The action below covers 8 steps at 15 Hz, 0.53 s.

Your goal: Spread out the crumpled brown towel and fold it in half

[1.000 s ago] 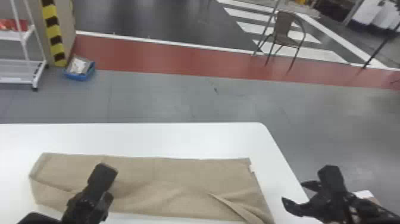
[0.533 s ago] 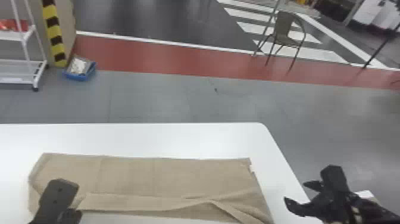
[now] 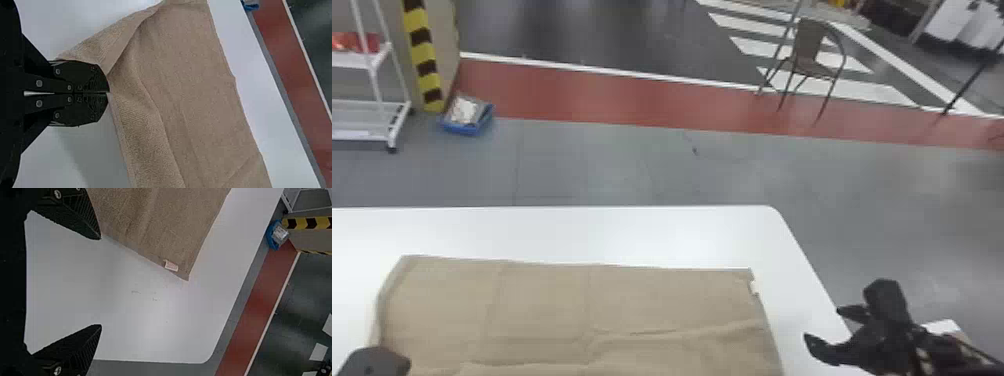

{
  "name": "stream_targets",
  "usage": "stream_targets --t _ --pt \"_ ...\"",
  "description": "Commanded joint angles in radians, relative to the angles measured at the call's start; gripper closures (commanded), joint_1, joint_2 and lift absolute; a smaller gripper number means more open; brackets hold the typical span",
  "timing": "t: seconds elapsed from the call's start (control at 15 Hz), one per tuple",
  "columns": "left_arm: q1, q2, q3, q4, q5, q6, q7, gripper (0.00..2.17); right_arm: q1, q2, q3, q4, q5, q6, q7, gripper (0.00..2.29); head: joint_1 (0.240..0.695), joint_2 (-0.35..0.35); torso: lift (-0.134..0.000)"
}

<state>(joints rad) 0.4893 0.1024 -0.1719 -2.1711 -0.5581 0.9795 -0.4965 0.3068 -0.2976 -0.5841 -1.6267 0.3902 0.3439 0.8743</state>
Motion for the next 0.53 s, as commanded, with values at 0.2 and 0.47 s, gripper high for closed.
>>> stream_targets --t 0.2,0.47 --pt "-0.008 -0.007 -0.012 -0.016 -0.014 0.008 0.055 0.0 -0.003 0.0 0.0 -0.001 0.003 -0.004 0.0 0.09 0.695 -0.35 0.0" --pt "-0.021 -0.007 -0.006 -0.038 -0.016 0.026 0.058 0.0 -0.005 -0.001 -0.008 -0.002 0.003 -0.004 0.0 0.09 0.695 -0.35 0.0"
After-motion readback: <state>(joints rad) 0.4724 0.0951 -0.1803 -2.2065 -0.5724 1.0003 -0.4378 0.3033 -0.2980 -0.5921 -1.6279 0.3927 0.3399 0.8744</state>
